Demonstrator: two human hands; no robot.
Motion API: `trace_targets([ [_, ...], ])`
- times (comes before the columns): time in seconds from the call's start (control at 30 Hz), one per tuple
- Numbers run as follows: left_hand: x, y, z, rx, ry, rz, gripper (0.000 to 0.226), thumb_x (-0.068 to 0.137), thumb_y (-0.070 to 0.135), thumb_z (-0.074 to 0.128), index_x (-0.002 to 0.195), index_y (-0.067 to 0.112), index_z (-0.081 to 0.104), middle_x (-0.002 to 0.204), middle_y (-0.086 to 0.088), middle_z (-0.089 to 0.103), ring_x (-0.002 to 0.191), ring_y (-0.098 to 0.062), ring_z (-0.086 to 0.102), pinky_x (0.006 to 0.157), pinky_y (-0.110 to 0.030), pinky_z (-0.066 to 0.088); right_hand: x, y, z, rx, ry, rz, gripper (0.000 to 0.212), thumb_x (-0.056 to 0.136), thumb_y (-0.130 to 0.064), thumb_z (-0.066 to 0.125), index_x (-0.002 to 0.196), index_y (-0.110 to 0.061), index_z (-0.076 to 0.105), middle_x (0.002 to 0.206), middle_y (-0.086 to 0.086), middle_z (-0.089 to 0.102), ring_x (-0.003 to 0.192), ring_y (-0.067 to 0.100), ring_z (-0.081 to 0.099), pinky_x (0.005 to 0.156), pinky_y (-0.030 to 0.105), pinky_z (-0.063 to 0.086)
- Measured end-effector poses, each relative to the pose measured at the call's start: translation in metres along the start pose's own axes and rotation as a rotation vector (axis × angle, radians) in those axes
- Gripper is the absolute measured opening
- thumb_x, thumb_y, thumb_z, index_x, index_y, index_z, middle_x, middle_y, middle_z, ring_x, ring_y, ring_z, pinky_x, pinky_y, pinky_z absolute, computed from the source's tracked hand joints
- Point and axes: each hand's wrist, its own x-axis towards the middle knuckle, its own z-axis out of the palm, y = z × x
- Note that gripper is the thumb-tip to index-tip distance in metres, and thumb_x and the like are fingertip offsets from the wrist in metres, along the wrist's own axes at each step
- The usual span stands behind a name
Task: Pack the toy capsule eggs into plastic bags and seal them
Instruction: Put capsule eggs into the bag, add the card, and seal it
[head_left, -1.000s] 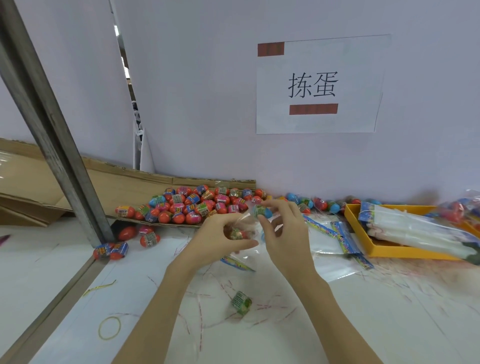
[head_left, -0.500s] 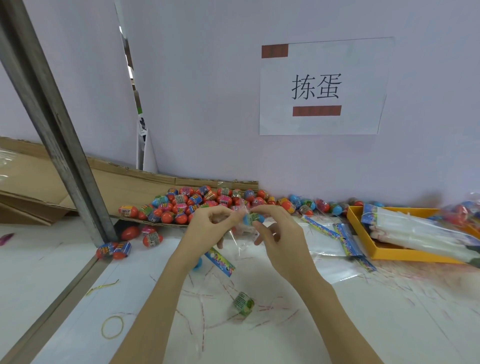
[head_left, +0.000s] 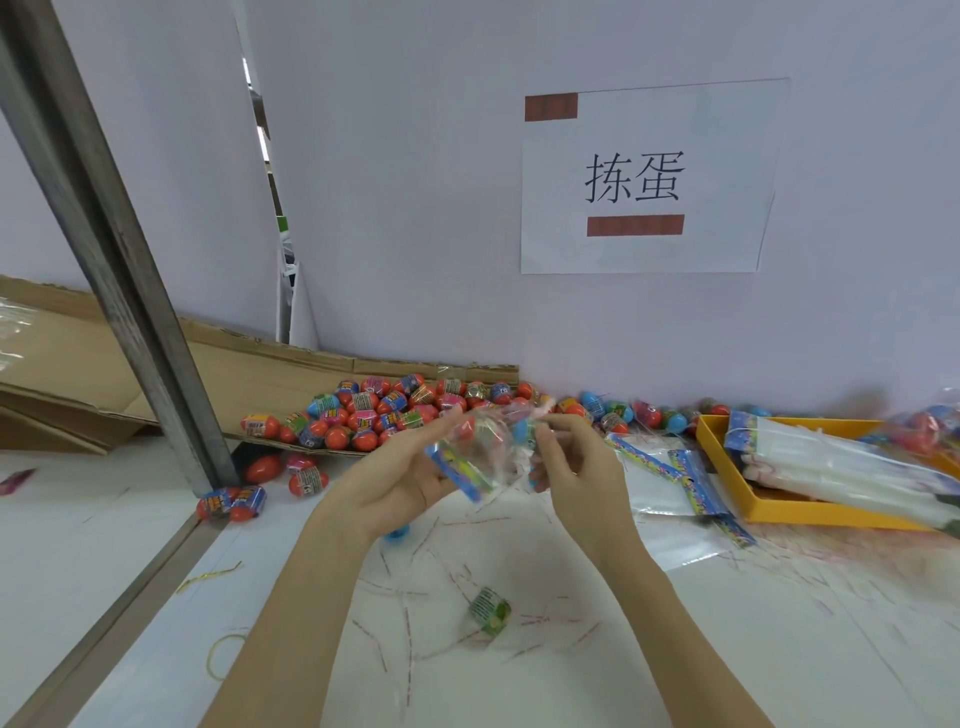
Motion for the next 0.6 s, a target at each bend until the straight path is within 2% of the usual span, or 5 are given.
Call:
trace_targets([
  [0.1,0.005,-0.004,0.005,-0.056,0.048,0.046,0.035,0.091,0.010,0.072,0.125,0.001,0.074,0.125,-0.018,0.074,0.117,-0.031,0.073,0.092,-0.041,0.063,-0.001,0.000,0.002,-0.053,0.020,-0.016,0.005,0.104,-0.028,0.059,0.107,-0.028,0.062,0.075,0.001,0.069,0.070,0.021,0.069,0.069,0.038,0.060],
  [0.2,0.014,-0.011,0.005,-0.222,0.081,0.094,0.027,0.089,0.019,0.076,0.109,0.003,0.082,0.120,-0.020,0.075,0.103,-0.029,0.077,0.079,-0.035,0.065,-0.003,-0.006,0.006,0.202,-0.044,0.106,0.007,0.100,-0.027,0.068,0.107,-0.028,0.066,0.083,0.006,0.073,0.073,0.023,0.072,0.065,0.032,0.059],
  [0.37,0.015,-0.018,0.005,-0.473,-0.115,0.043,0.081,0.084,0.064,0.078,0.130,-0.001,0.071,0.143,-0.025,0.062,0.137,-0.044,0.056,0.113,-0.056,0.046,-0.007,-0.009,0.009,0.408,0.001,0.206,0.019,0.094,-0.021,0.076,0.109,-0.030,0.070,0.089,0.004,0.078,0.080,0.023,0.076,0.064,0.024,0.058],
  [0.47,0.016,-0.019,0.009,-0.371,-0.197,0.117,0.080,0.086,0.045,0.085,0.149,0.006,0.055,0.152,-0.020,0.056,0.143,-0.041,0.051,0.119,-0.054,0.041,-0.007,-0.006,0.010,0.426,0.110,0.210,0.023,0.092,-0.018,0.079,0.111,-0.028,0.073,0.089,0.002,0.078,0.080,0.021,0.076,0.063,0.025,0.059],
  [0.6,0.025,-0.030,0.020,-0.113,0.064,0.230,0.047,0.097,0.019,0.071,0.141,0.005,0.063,0.144,-0.020,0.063,0.126,-0.029,0.066,0.111,-0.042,0.053,-0.008,-0.003,0.011,0.337,0.132,0.197,0.027,0.091,-0.022,0.080,0.117,-0.023,0.076,0.094,-0.003,0.079,0.082,0.023,0.077,0.059,0.028,0.060],
])
